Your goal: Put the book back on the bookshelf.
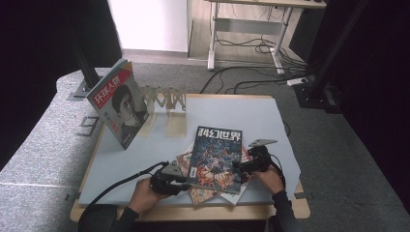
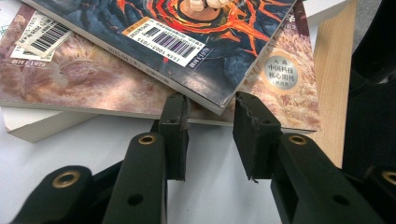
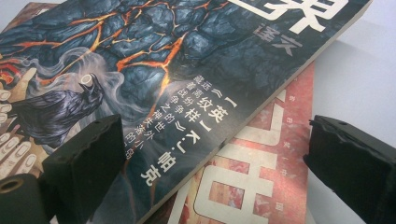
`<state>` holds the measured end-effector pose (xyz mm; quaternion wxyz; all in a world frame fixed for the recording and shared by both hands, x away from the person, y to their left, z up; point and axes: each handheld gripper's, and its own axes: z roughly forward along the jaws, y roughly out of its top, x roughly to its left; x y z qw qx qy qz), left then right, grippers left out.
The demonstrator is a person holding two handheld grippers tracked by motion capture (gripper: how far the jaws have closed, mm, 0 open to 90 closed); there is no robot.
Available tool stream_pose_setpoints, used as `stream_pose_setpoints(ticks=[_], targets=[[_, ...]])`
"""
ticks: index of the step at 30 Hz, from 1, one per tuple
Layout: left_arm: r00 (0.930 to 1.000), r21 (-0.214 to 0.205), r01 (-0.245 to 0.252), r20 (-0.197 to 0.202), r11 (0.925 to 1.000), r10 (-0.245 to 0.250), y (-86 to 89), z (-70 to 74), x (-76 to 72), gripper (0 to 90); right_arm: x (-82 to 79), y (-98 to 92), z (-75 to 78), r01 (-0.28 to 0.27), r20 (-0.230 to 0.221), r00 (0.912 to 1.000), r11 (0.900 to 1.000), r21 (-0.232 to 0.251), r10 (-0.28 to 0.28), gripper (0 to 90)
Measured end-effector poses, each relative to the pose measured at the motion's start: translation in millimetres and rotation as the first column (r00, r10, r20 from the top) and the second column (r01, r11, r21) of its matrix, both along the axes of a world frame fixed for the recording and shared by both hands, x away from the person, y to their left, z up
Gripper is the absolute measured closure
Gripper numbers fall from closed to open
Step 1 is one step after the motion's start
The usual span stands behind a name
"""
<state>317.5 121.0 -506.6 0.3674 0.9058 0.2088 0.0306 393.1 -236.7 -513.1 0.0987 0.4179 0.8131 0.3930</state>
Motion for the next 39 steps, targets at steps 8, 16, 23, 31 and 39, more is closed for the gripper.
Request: stream_pose_setpoints(ticks=[8, 16, 23, 31, 39], targets=[[0.9993, -0.022, -0.032, 0.020, 0.9993, 0.032, 13.4, 2.9, -0.3, 44.1, 10.0, -4.6, 6.5, 0.001, 0.012, 0.9999, 0.9997, 0.025, -0.001, 8.1], [0.9889, -0.004, -0.147, 0.021, 0.9891, 0.147, 38.8, -3.8, 11.9, 25.9, 30.7, -6.2, 8.4, 0.027, 0.002, 0.9996, 0.9994, 0.023, -0.027, 7.8], [0.9719, 0.080, -0.226, 0.088, 0.9709, 0.219, 42.3, -17.3, 16.8, 13.9, 46.8, -2.8, 10.3, 0.031, -0.002, 0.9995, 0.9995, 0.006, -0.031, 7.3], [0.9658, 0.060, -0.252, 0.080, 0.9659, 0.247, 44.5, -21.8, 19.9, 3.9, 63.8, -0.5, 10.0, 0.032, -0.011, 0.9994, 0.9995, -0.001, -0.032, 7.6], [0.9659, 0.061, -0.251, 0.081, 0.9660, 0.246, 44.7, -21.9, 19.9, 3.9, 81.0, 3.2, 9.3, 0.029, -0.026, 0.9993, 0.9996, -0.006, -0.029, 7.9]])
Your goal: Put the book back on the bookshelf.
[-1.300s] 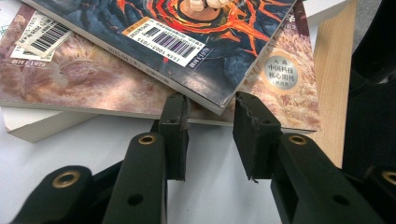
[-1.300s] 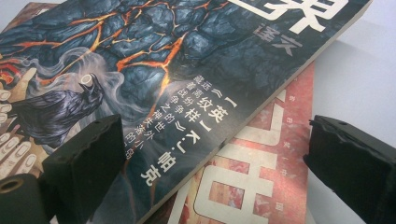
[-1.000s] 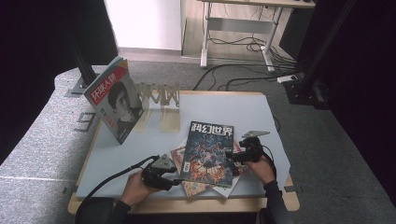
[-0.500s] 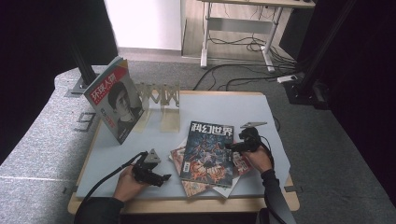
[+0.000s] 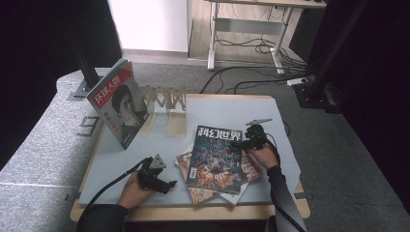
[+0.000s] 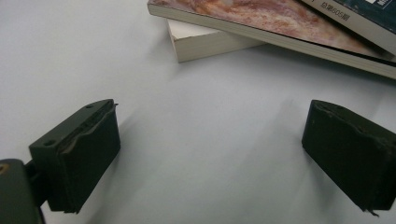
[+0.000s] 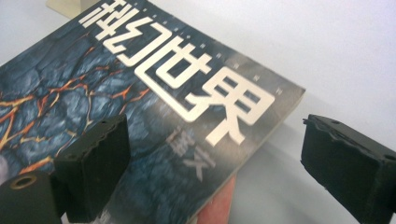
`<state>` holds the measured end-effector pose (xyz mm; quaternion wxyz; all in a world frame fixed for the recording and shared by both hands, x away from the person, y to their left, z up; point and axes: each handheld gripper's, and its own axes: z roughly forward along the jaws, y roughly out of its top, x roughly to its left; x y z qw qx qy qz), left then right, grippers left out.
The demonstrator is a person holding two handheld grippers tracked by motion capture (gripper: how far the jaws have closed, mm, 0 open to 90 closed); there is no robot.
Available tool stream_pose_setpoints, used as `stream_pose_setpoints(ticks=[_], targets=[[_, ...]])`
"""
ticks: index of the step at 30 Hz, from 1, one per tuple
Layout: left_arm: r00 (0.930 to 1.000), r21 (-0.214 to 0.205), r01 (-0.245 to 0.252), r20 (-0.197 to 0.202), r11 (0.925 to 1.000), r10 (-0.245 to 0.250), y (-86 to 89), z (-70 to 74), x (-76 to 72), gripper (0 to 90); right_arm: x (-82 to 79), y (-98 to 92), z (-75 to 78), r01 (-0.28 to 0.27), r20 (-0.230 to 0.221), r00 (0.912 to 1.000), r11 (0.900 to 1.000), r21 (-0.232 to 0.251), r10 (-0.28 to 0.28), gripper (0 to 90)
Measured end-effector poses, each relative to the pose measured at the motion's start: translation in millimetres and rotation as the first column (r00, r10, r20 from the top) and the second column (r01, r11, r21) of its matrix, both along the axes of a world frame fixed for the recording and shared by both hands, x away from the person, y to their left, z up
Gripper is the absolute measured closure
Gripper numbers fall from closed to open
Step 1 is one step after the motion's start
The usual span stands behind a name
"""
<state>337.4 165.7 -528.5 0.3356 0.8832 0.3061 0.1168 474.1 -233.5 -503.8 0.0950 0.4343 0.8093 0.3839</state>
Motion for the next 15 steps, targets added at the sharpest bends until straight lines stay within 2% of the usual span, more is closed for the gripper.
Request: stream_pose_setpoints(ticks=[9, 15], targets=[[1.0000, 0.002, 0.001, -0.001, 1.0000, -0.001, 0.1, 0.0, 0.0, 3.9, 18.0, 2.9, -4.8, -0.012, -0.031, 0.9994, 0.9999, 0.001, 0.012, 7.3], [1.0000, 0.002, 0.001, -0.001, 1.0000, -0.001, 0.1, 0.0, -0.1, 3.9, 25.8, 2.8, -9.1, -0.023, -0.057, 0.9980, 0.9990, 0.037, 0.025, 5.2]])
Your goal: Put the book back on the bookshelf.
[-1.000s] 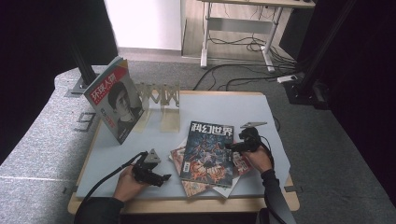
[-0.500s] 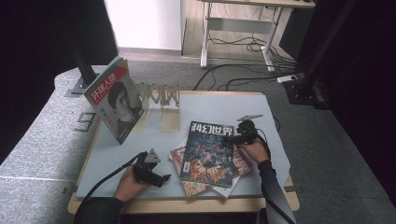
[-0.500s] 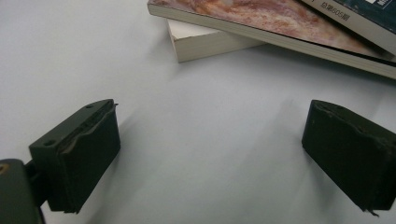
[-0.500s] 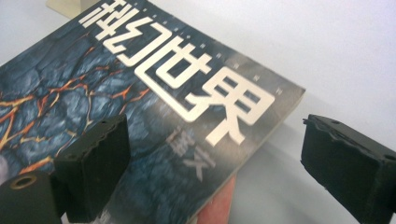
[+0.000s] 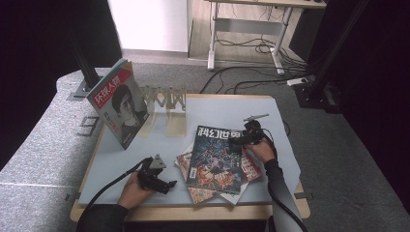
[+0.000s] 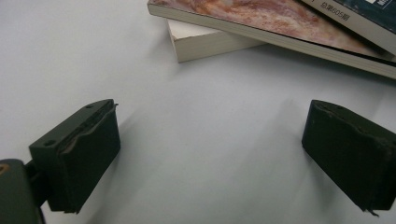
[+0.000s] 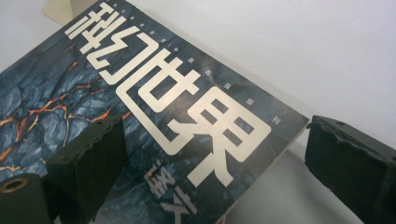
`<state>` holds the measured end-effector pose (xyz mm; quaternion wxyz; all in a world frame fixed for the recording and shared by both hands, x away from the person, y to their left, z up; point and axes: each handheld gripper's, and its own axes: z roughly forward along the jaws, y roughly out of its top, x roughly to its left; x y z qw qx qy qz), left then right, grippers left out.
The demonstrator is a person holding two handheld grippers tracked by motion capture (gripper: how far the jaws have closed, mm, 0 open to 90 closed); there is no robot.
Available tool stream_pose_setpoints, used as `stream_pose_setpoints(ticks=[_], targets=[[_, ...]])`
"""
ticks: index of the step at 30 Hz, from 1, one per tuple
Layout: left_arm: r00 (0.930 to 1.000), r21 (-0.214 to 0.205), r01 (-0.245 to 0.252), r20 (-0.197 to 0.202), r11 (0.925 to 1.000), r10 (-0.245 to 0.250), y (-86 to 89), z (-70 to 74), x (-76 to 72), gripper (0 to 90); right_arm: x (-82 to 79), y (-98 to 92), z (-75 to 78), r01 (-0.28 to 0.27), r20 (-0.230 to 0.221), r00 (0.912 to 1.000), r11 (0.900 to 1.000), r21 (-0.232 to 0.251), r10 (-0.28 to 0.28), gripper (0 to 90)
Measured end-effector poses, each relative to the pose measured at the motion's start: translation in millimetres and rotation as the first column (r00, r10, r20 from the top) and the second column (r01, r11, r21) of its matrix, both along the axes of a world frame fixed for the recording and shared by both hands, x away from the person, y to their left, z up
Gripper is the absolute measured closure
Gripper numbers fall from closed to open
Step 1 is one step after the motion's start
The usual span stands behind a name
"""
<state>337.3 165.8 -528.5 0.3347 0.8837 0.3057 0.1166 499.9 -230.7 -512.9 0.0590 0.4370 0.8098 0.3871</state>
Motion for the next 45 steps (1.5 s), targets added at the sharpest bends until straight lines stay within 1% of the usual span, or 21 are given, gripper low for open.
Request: stream_pose_setpoints(ticks=[2, 6, 7, 9, 12, 14, 16, 17, 19, 21, 24, 28, 31, 34, 40, 45], targets=[[1.0000, 0.000, 0.000, 0.000, 1.0000, 0.000, 0.0, 0.0, 0.0, 3.9, 2.4, -0.1, -1.8, -0.006, -0.010, 0.9999, 0.9999, 0.015, 0.006, 4.7], [1.0000, 0.000, 0.000, 0.000, 1.0000, 0.000, 0.0, 0.0, 0.0, 3.9, 7.5, -1.8, -6.2, -0.015, -0.044, 0.9989, 0.9978, 0.064, 0.018, 4.8], [1.0000, 0.000, 0.000, 0.000, 1.0000, 0.000, 0.0, 0.0, 0.0, 3.9, 8.3, -2.2, -7.2, -0.017, -0.046, 0.9988, 0.9973, 0.072, 0.020, 5.4], [1.0000, 0.000, 0.000, 0.000, 1.0000, 0.000, 0.0, 0.0, 0.0, 3.9, 9.4, -3.5, -8.4, -0.025, -0.060, 0.9977, 0.9948, 0.099, 0.031, 9.2], [1.0000, 0.000, 0.000, 0.000, 1.0000, 0.000, 0.0, 0.0, 0.0, 3.9, 8.7, -3.5, -7.5, -0.023, -0.060, 0.9978, 0.9949, 0.098, 0.029, 10.6], [1.0000, -0.001, 0.000, 0.000, 1.0000, 0.000, -0.1, -0.1, -0.1, 3.9, 7.3, -3.4, -4.7, -0.009, -0.043, 0.9990, 0.9961, 0.087, 0.013, 15.6], [1.0000, 0.000, 0.000, 0.000, 1.0000, 0.000, -0.1, -0.1, 0.0, 3.9, 5.5, -4.3, -0.9, 0.010, -0.022, 0.9997, 0.9972, 0.075, -0.008, 23.5], [1.0000, 0.000, 0.000, 0.000, 1.0000, 0.000, -0.1, -0.1, 0.0, 3.9, 4.8, -4.8, 0.3, 0.015, -0.007, 0.9999, 0.9974, 0.070, -0.014, 28.0], [1.0000, 0.000, -0.001, 0.000, 1.0000, 0.001, -0.1, -0.1, -0.1, 3.9, 2.5, -6.6, 4.6, 0.035, 0.026, 0.9990, 0.9978, 0.056, -0.036, 41.5], [1.0000, 0.000, 0.000, 0.000, 1.0000, 0.000, -0.1, -0.1, -0.1, 3.9, 1.1, -8.2, 7.5, 0.048, 0.043, 0.9979, 0.9978, 0.046, -0.049, 50.9], [1.0000, 0.000, 0.000, 0.000, 1.0000, 0.000, -0.1, -0.1, -0.1, 3.9, -1.1, -7.5, 10.9, 0.051, 0.072, 0.9960, 0.9985, 0.019, -0.052, 61.8], [1.0000, 0.000, -0.001, 0.000, 1.0000, 0.001, -0.1, -0.1, -0.1, 3.9, -3.9, -4.3, 16.6, 0.066, 0.095, 0.9933, 0.9978, -0.003, -0.066, 74.3], [1.0000, 0.000, -0.001, 0.000, 1.0000, 0.001, -0.1, -0.1, -0.1, 3.9, -6.3, -0.9, 21.1, 0.069, 0.113, 0.9914, 0.9973, -0.023, -0.066, 78.5], [1.0000, -0.001, -0.001, 0.000, 1.0000, 0.001, -0.1, -0.1, -0.1, 3.9, -9.1, 1.4, 24.8, 0.074, 0.128, 0.9892, 0.9969, -0.026, -0.071, 80.3], [1.0000, 0.001, -0.003, -0.001, 1.0000, 0.003, -0.3, 0.2, -0.2, 3.9, -15.1, 2.0, 33.0, 0.068, 0.158, 0.9850, 0.9976, 0.005, -0.068, 81.5], [0.9998, 0.005, -0.019, -0.009, 0.9998, 0.019, -0.9, 1.8, -1.2, 5.3, -22.0, 4.4, 44.4, 0.051, 0.198, 0.9788, 0.9986, 0.014, -0.053, 81.8]])
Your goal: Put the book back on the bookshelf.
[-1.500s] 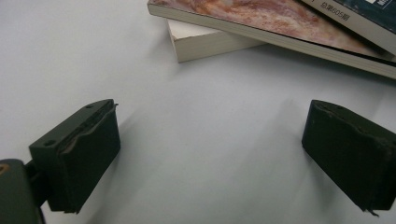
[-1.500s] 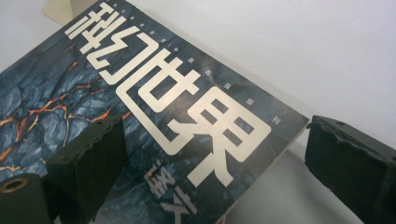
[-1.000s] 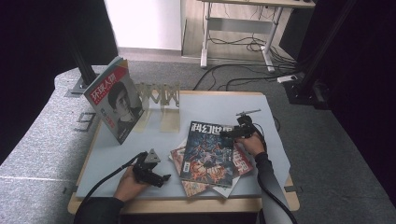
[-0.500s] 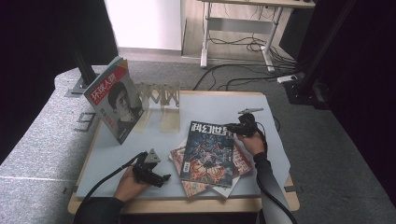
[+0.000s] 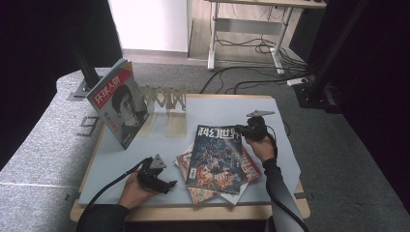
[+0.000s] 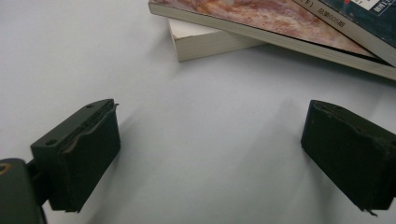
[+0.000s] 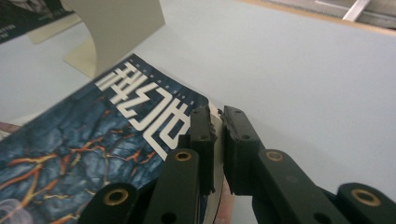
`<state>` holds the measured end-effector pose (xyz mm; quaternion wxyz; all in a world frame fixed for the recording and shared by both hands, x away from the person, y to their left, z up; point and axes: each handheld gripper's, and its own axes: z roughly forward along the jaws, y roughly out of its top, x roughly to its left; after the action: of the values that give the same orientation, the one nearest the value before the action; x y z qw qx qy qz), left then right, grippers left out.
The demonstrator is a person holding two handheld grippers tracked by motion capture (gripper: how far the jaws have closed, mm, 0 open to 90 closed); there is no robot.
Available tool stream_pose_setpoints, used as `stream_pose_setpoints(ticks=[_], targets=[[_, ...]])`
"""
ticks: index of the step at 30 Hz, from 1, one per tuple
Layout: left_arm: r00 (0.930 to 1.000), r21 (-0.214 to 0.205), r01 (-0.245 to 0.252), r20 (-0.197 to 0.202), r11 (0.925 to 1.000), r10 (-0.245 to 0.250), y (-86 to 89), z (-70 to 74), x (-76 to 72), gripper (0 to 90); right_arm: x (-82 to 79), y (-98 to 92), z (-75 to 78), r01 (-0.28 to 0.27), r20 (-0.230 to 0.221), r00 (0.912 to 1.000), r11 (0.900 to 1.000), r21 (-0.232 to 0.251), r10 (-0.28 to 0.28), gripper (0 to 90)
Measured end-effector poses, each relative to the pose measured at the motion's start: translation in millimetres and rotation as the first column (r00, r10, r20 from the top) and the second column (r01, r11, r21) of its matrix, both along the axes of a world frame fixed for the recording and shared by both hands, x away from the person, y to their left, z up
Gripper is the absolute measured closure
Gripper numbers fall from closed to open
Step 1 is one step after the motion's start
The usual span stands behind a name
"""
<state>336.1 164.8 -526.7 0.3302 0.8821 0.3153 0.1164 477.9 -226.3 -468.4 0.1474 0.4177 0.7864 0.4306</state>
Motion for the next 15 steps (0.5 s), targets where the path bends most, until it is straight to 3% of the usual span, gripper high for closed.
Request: stream_pose_setpoints(ticks=[2, 4, 5, 8, 15], targets=[[1.0000, 0.002, 0.000, -0.001, 1.0000, 0.000, 0.1, 0.9, -0.5, 6.7, -3.5, 1.6, 5.3, -0.006, 0.016, 0.9999, 1.0000, 0.001, 0.006, 81.9], [1.0000, -0.014, -0.003, -0.001, 0.9999, 0.003, 0.4, 3.4, -1.6, 14.0, -7.3, 3.0, 9.9, -0.011, 0.030, 0.9995, 0.9999, -0.001, 0.011, 81.9], [0.9999, -0.024, -0.003, -0.010, 0.9997, 0.002, 0.7, 4.2, -1.1, 19.1, -9.6, 3.4, 12.3, -0.013, 0.038, 0.9992, 0.9999, -0.001, 0.014, 81.9], [0.9979, -0.085, 0.013, -0.062, 0.9963, -0.018, 1.0, 7.3, 1.7, 22.2, -14.1, 3.6, 16.3, -0.014, 0.046, 0.9988, 0.9999, 0.005, 0.013, 81.9], [0.9968, -0.173, 0.053, -0.050, 0.9835, -0.062, -6.7, 25.6, 8.3, 25.5, -24.3, 2.6, 25.8, -0.022, 0.073, 0.9971, 0.9996, 0.015, 0.021, 82.0]])
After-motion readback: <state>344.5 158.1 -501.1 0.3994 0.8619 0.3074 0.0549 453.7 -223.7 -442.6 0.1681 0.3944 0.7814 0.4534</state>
